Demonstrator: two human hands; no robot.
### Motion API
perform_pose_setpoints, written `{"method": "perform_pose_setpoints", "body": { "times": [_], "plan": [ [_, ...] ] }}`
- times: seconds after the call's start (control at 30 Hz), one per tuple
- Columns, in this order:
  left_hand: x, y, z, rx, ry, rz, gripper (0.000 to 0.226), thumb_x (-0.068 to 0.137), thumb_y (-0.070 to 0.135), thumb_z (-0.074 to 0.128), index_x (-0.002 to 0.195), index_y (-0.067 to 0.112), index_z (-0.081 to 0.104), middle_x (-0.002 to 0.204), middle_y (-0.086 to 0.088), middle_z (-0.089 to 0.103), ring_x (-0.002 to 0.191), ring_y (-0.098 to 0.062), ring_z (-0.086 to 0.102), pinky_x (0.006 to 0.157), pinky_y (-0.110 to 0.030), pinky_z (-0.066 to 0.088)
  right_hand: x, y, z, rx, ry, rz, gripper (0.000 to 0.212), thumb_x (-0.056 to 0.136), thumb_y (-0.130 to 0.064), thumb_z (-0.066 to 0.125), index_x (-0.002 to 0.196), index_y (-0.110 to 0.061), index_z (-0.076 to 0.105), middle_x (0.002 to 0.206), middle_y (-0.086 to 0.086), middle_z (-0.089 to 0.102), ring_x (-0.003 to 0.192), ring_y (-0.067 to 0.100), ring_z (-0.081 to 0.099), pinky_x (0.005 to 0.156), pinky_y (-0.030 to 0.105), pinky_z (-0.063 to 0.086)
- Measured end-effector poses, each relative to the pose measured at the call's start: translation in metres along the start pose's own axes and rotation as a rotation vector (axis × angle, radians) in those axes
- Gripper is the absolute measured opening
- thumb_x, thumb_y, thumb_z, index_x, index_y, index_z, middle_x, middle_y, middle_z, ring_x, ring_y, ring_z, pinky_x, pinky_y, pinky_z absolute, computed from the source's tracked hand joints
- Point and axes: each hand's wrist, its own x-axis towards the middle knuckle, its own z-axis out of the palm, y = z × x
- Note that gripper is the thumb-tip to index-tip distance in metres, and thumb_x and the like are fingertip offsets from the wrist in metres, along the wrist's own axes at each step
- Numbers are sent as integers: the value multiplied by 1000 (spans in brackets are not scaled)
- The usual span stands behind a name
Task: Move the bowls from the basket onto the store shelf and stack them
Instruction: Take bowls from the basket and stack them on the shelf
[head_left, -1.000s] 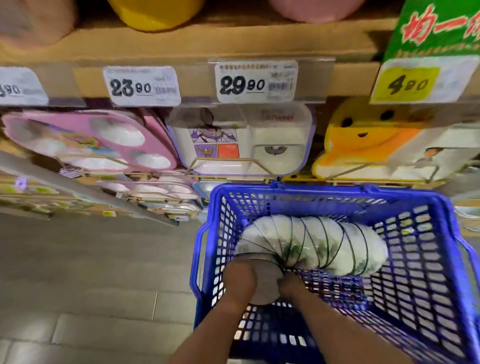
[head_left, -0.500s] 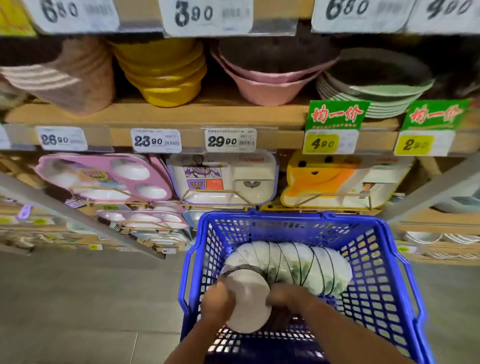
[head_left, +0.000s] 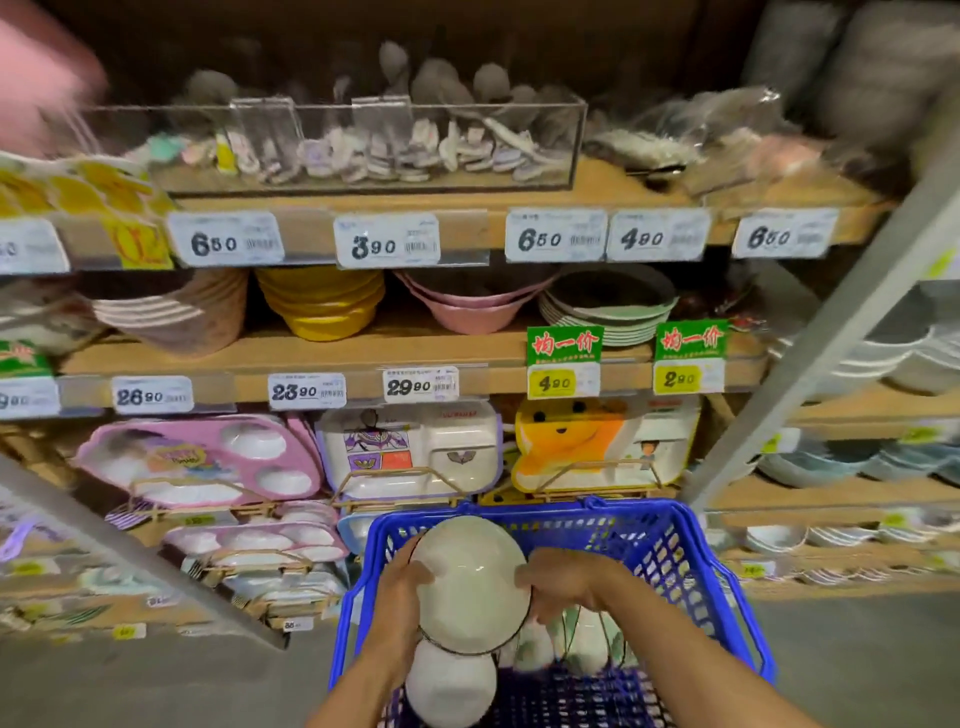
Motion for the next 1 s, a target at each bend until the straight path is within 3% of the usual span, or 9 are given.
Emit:
{"method": "perform_pose_setpoints", "body": {
  "times": [0.03,0.1,0.2,0.3,0.4,0.47,0.67,0.8,1.0],
  "plan": [
    [0,7,4,-28,1,-9,41,84,-3,43,121,7,60,113,-20,63,87,-32,57,63,-35,46,-6,-5,1,65,96,-76,19,94,-14,44,89,-15,63,77,-2,68,75,12,64,81,31,50],
    [-2,21,11,-67,-3,-21,38,84,2,46,119,5,60,106,-20,64,87,-37,57,67,-38,48,-18,-15,5,305,261,-260,29,93,-8,41,111,-21,59,105,3,65,99,21,60,82,30,49],
    [-16,46,28,-112,-37,-10,33,81,7,48,110,5,62,93,-18,68,81,-36,60,68,-37,48,-42,-37,9,619,446,-487,47,77,-20,46,121,-27,60,122,2,62,108,23,58,79,30,50],
    [-40,72,49,-170,-132,28,26,85,19,45,102,12,63,86,-14,71,75,-35,64,55,-31,49,-70,-52,9,816,597,-602,42,67,-27,48,103,-31,69,122,4,63,112,29,58,92,43,49],
    [-64,88,69,-194,-207,132,27,90,28,38,91,13,60,77,-9,74,64,-28,71,45,-28,50,-94,-50,3,1004,628,-622,30,89,-25,47,101,-28,74,117,9,67,107,36,62,92,52,52],
    [-82,92,86,-219,-231,234,30,94,30,35,85,14,59,75,-4,74,62,-22,72,43,-26,51,-113,-44,-3,1068,614,-640,33,93,-25,44,93,-29,77,107,6,73,99,33,68,82,48,57],
    [-142,88,162,-297,-219,444,33,92,32,41,100,16,69,89,-4,76,77,-22,73,51,-26,55,-188,-9,-31,1104,626,-752,27,86,-35,53,91,-23,77,95,7,76,79,24,73,62,33,58],
    [-183,77,220,-301,-240,517,37,94,31,37,102,15,70,95,-3,75,91,-25,70,72,-36,53,-242,27,-62,1123,707,-802,29,87,-31,52,100,-16,74,95,8,76,83,26,72,67,33,54],
    [-229,56,307,-325,-320,570,47,94,23,36,64,25,72,68,5,73,61,-10,70,45,-18,50,-313,86,-109,1110,759,-849,26,86,-30,54,89,-16,75,85,6,76,69,21,72,51,25,53]
  ]
}}
